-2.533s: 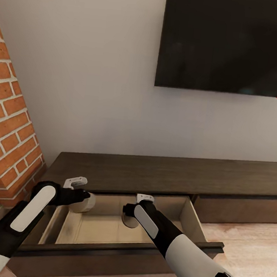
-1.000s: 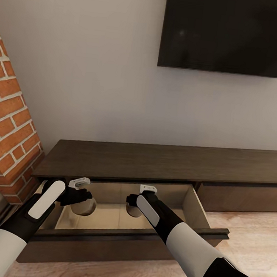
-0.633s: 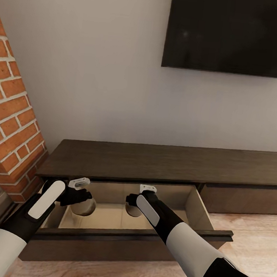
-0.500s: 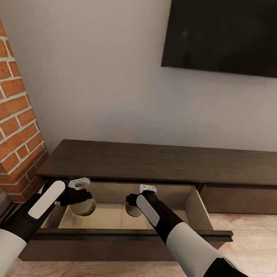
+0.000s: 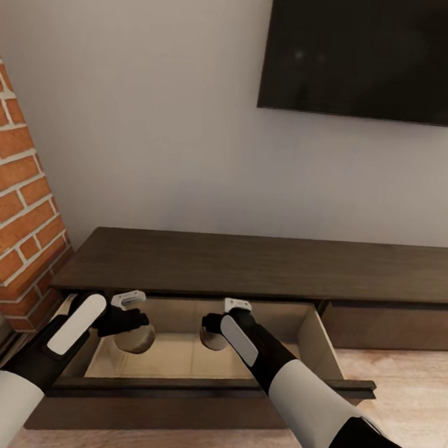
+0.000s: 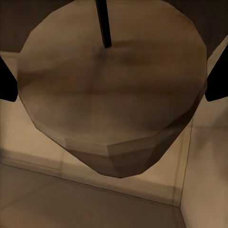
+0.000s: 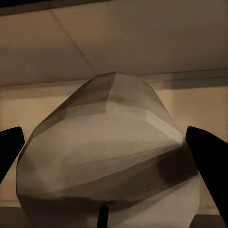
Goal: Place each of the two pumpkins and all three candles from the living room inside a cabinet in the living room (use any cabinet), then make sure every cabinet is closed, and position the cauldron so it is next to a table in the living room.
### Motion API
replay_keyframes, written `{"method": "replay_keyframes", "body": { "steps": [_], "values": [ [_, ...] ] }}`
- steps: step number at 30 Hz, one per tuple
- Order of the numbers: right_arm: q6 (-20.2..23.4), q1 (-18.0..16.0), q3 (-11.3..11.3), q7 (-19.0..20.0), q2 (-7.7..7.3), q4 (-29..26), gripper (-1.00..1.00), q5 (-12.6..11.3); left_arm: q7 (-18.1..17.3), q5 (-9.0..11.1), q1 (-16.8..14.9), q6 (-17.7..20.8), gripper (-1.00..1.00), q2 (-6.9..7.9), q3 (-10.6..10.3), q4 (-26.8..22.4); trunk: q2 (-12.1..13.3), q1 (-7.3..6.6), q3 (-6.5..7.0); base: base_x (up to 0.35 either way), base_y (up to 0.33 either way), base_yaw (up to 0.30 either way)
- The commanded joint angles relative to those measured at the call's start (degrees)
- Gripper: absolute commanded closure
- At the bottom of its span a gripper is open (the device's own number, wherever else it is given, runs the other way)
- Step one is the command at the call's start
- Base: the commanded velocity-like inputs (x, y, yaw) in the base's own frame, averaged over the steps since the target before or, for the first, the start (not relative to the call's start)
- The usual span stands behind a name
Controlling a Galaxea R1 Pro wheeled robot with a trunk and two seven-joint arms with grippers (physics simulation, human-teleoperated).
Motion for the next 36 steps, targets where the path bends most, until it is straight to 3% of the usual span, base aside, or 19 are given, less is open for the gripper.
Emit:
{"method": "replay_keyframes", "body": {
  "steps": [1,14,32,36],
  "values": [
    [0.04,-0.05,0.24,-0.47,-0.03,-0.07,1.00,-0.49,0.60,0.62,-0.05,-0.06,1.00,0.06,-0.14,-0.01,-0.02,-0.01,-0.05,0.029,0.015,0.000],
    [0.02,-0.04,0.23,-0.42,-0.06,0.10,1.00,-0.50,0.60,0.60,-0.05,-0.08,1.00,0.05,-0.14,0.08,-0.02,-0.01,-0.05,0.038,0.019,0.000],
    [-0.01,-0.07,0.24,-0.37,-0.03,0.09,1.00,-0.52,0.60,0.52,-0.05,-0.14,1.00,-0.02,-0.23,0.09,-0.27,0.46,-4.04,0.000,0.000,0.000],
    [-0.01,-0.05,0.24,-0.37,-0.10,0.05,1.00,-0.51,0.60,0.52,-0.05,-0.14,1.00,0.00,-0.23,0.07,-0.27,0.46,-4.04,0.000,0.000,0.000]
  ]
}}
